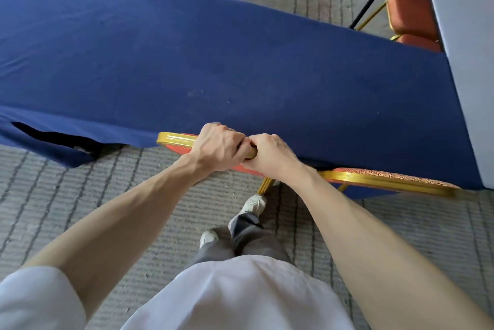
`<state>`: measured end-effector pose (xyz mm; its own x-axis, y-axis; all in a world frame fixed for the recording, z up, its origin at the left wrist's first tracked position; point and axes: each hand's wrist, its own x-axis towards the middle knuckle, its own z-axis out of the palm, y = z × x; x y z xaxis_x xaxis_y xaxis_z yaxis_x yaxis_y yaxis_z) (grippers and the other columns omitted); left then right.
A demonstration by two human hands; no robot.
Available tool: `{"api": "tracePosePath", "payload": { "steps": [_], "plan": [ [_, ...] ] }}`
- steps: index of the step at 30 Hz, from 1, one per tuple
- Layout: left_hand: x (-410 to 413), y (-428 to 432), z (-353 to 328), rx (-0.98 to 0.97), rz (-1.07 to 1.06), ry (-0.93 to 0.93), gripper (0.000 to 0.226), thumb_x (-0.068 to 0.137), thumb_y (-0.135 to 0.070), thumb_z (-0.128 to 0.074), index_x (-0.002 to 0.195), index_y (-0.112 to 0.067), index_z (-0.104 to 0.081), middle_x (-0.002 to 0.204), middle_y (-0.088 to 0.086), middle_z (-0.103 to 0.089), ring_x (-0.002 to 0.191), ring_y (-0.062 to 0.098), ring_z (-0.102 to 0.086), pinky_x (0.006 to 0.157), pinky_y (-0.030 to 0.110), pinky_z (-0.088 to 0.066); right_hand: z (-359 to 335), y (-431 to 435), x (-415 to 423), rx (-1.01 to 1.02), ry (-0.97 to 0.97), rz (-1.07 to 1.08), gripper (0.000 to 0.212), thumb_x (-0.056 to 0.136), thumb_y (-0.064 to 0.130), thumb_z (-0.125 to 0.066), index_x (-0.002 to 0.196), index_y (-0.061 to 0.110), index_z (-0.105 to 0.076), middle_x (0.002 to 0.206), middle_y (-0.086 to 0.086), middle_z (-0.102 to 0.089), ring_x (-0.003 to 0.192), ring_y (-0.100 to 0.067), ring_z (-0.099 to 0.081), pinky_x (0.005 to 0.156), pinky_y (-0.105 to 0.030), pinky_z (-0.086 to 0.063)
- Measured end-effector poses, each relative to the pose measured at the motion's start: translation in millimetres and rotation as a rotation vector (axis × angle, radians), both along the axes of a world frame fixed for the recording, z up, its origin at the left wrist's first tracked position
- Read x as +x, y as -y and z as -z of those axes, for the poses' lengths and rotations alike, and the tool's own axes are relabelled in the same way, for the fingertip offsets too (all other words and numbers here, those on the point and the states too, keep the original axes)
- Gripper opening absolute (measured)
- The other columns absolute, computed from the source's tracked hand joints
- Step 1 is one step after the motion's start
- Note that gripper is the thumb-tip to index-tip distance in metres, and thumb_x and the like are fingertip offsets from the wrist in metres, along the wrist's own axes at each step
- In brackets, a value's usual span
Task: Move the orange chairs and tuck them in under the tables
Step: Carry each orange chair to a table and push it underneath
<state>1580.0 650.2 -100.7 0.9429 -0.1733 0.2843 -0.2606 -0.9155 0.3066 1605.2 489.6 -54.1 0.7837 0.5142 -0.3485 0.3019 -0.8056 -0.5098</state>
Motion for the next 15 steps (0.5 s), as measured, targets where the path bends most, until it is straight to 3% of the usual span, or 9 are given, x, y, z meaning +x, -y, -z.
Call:
{"api": "tracePosePath", "payload": {
  "steps": [6,10,15],
  "plan": [
    [0.1,4.8,2.6,-0.041,0.0,0.015,0.045,0.089,-0.032,-0.039,0.048,-0.013,-0.037,0.044,0.001,-0.043,0.042,0.026,-0.029,0.05,0.027,-0.014,2.8,1.5,0.8,-0.087,0.043,0.02,0.017,0.079,0.038,-0.062,0.073,0.024,-0.055,0.067,0.005,-0.062,0.069,-0.024,-0.06,0.056,-0.036,-0.049],
    [2.6,3.4,3.7,-0.067,-0.011,0.034,0.046,0.091,-0.031,-0.041,0.048,-0.014,-0.035,0.045,-0.003,-0.035,0.042,0.024,-0.027,0.051,0.026,-0.016,3.6,-1.5,2.3,-0.12,0.094,0.019,0.014,0.082,0.04,-0.061,0.083,0.026,-0.062,0.076,0.005,-0.066,0.075,-0.025,-0.062,0.059,-0.033,-0.046],
    [4.3,4.6,6.7,-0.058,-0.004,0.047,0.048,0.092,-0.032,-0.039,0.047,-0.014,-0.037,0.044,-0.003,-0.038,0.04,0.024,-0.028,0.049,0.026,-0.018,-0.3,-2.8,1.1,-0.157,0.097,0.021,0.013,0.083,0.041,-0.062,0.082,0.028,-0.061,0.077,0.006,-0.066,0.076,-0.023,-0.061,0.059,-0.031,-0.042]
  ]
}}
